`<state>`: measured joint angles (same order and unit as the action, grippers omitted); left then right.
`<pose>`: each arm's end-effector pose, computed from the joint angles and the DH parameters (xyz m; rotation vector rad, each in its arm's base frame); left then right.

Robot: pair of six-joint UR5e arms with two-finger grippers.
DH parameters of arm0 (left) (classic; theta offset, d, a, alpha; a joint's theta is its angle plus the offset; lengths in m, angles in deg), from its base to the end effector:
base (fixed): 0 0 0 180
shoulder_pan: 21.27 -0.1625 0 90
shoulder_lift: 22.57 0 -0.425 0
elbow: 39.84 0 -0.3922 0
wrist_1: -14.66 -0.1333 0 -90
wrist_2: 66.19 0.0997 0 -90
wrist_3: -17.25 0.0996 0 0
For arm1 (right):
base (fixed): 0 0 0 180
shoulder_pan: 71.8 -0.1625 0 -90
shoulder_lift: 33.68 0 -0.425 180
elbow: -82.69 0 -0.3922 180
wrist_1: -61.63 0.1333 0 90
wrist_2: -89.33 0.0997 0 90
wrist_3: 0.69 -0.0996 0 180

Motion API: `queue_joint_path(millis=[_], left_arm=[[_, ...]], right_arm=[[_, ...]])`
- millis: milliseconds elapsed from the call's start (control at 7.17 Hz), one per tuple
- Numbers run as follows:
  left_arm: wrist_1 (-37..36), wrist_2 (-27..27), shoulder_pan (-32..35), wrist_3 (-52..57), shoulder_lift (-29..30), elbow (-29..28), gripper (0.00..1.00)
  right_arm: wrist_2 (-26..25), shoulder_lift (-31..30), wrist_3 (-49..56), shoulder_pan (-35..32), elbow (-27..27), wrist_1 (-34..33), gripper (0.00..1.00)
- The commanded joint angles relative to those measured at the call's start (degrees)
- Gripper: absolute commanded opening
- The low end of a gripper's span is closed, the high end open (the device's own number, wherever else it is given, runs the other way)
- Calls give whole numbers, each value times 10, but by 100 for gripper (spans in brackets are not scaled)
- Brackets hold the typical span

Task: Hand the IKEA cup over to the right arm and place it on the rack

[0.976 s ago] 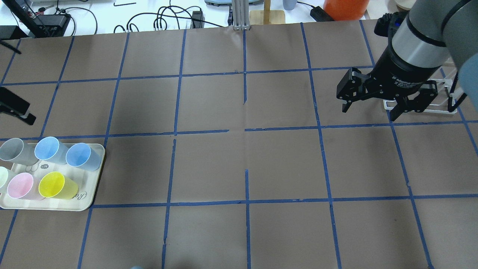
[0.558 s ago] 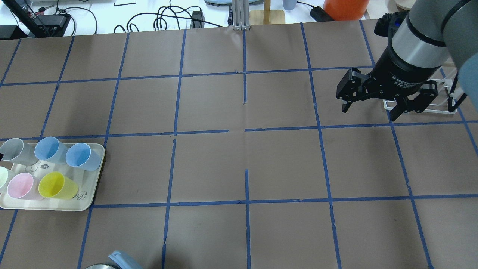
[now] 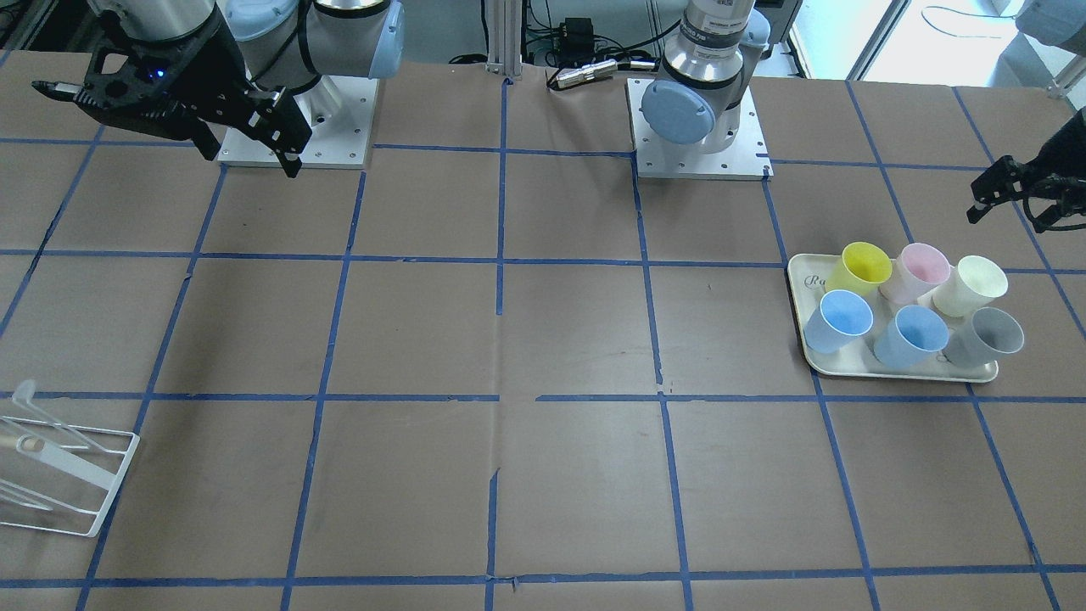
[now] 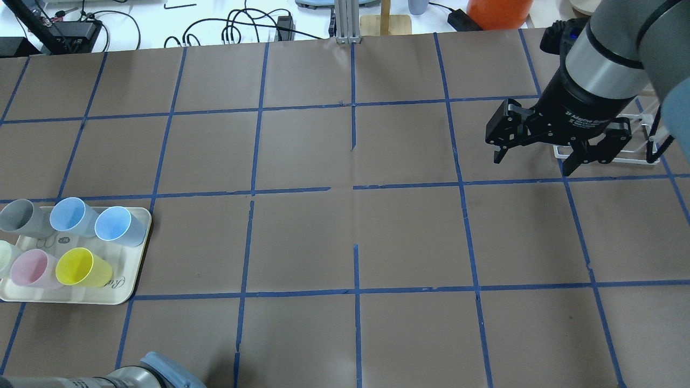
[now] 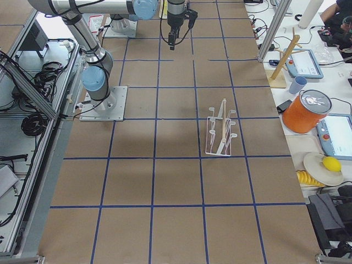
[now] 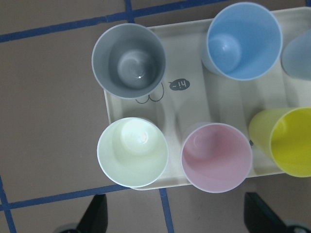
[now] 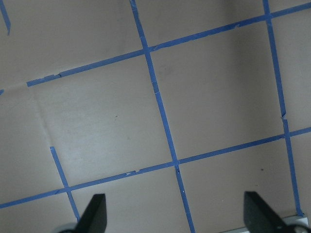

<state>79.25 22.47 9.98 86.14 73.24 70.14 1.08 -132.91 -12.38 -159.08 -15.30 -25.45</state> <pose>0.3530 -0.3728 0.3144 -0.2761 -3.1130 0.0282 0.1162 -0.4267 0.4881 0.3911 3.0884 0.0492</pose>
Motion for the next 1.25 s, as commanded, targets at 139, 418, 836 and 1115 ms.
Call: queue_joint_path(millis=[139,418,836,1115], left_arm=[[-65,-21,-29,34,68,-3,100],[-82,-23,-30,29,98,-4,100],[-83,-23,-30,25,124,-24,100],[-83,-16,-30,27,136,-19,66]], right_arm=[[0,3,3,0,0,0,100],[0,3,3,0,0,2,100],[-1,4,3,0,0,2,100],[-1,5,2,0,-4,2,100]])
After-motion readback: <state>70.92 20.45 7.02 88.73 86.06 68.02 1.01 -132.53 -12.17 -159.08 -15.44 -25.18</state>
